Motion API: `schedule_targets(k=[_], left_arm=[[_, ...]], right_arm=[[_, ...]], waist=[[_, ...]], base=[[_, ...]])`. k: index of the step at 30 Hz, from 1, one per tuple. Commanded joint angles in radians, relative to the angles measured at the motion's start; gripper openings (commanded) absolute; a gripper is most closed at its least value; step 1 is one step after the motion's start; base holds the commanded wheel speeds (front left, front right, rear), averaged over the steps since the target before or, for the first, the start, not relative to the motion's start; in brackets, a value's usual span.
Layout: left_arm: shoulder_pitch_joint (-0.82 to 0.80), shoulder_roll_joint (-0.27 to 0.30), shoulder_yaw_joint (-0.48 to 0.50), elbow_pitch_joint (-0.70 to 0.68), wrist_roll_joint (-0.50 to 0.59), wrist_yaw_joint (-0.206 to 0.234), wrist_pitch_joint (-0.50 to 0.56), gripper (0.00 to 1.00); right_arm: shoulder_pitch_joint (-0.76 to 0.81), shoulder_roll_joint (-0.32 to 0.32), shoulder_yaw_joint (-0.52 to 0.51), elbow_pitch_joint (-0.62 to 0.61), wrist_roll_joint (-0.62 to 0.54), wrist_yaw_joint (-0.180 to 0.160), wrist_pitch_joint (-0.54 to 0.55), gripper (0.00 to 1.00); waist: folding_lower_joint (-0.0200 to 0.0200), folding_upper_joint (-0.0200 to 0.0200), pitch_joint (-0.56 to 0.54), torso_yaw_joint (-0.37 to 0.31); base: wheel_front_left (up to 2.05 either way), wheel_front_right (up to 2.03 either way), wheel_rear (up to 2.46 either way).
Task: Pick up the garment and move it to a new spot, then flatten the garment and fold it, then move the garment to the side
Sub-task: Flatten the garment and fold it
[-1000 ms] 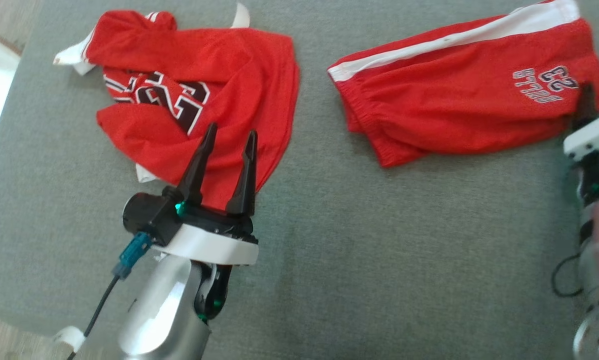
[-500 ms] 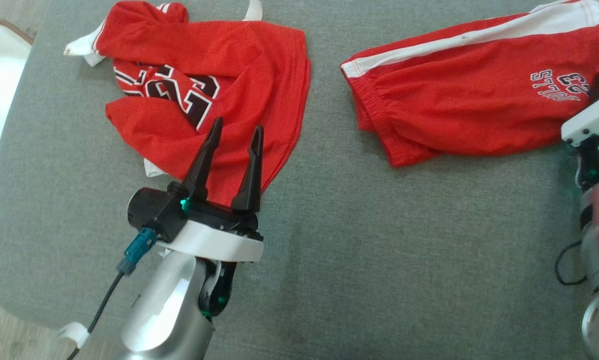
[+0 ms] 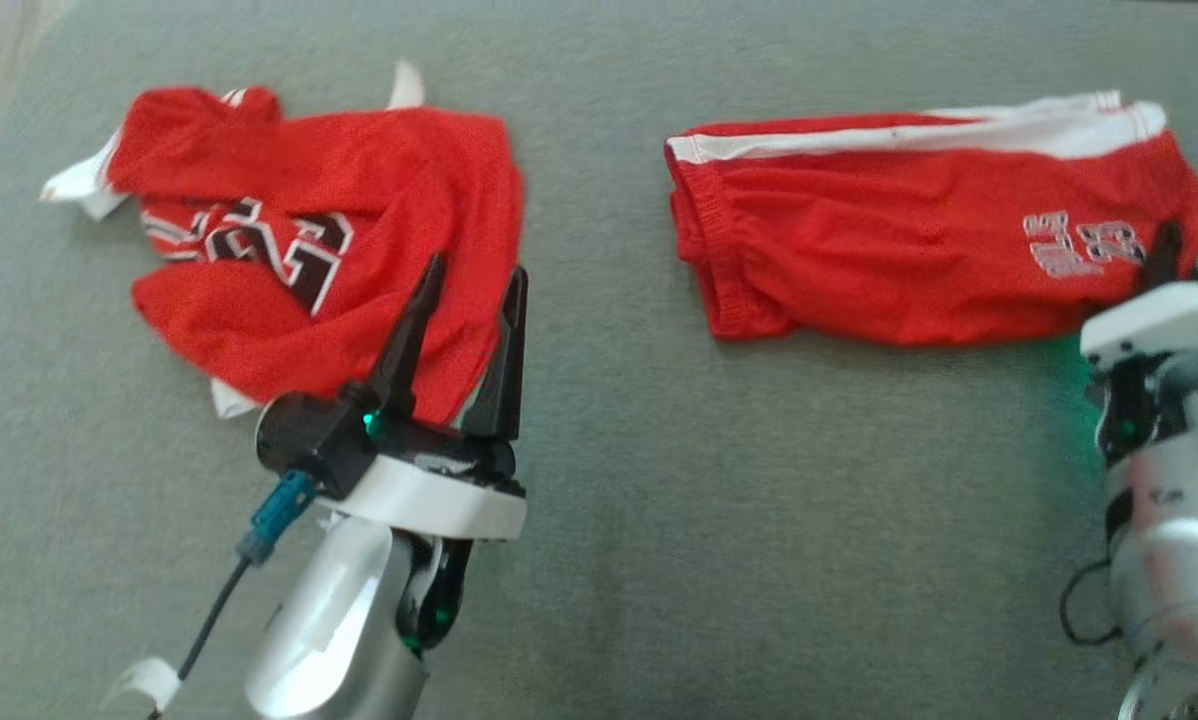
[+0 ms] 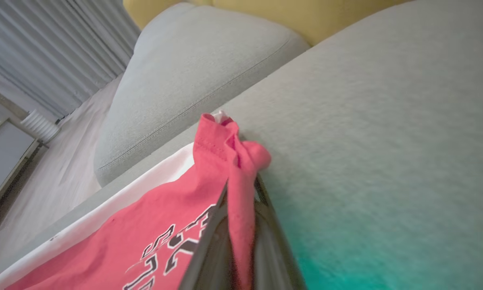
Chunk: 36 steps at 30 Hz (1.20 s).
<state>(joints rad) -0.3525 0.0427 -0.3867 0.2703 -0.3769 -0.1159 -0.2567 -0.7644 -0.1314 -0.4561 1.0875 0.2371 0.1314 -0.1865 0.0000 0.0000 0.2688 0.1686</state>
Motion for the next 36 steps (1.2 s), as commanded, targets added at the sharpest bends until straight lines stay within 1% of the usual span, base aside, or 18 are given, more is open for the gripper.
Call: schedule_targets(k=[1,6,11,15,23,29,36], left_arm=[[0.008,0.008,0.032,-0.036,0.011,-0.007,-0.005,1.00],[0.027,0.008,0.023,-0.045,0.014,-0.010,-0.005,1.00],[0.037,0.008,0.014,-0.051,0.015,-0.012,-0.005,1.00],[0.038,0.008,0.004,-0.047,0.021,-0.013,-0.005,1.00],[0.036,0.008,0.002,-0.028,0.031,-0.014,-0.005,1.00],[0.046,0.008,0.013,-0.014,0.030,-0.014,-0.005,1.00],[0.057,0.008,0.008,-0.006,0.021,-0.015,-0.005,1.00]], right_arm=[[0.012,0.012,0.013,-0.048,0.018,-0.001,-0.015,0.00],[0.099,0.031,-0.021,-0.118,0.046,-0.001,-0.027,0.00],[0.162,0.054,-0.030,-0.193,0.070,-0.001,-0.010,0.00],[0.178,0.065,-0.033,-0.232,0.087,-0.001,0.009,0.00],[0.177,0.077,0.019,-0.278,0.104,-0.001,0.010,0.00],[0.175,0.080,0.147,-0.344,0.162,-0.001,0.005,0.00],[0.197,0.081,0.400,-0.424,0.312,-0.001,0.001,0.00]], waist=[[0.0000,0.0000,-0.041,-0.051],[0.0000,0.0000,-0.075,-0.101],[0.0000,0.0000,-0.084,-0.126],[0.0000,0.0000,-0.080,-0.130],[0.0000,0.0000,-0.085,-0.115],[0.0000,0.0000,-0.110,-0.096],[0.0000,0.0000,-0.134,-0.070]], base=[[0.00,0.00,0.00],[0.00,0.00,0.00],[0.00,0.00,0.00],[0.00,0.00,0.00],[0.00,0.00,0.00],[0.00,0.00,0.00],[0.00,0.00,0.00]])
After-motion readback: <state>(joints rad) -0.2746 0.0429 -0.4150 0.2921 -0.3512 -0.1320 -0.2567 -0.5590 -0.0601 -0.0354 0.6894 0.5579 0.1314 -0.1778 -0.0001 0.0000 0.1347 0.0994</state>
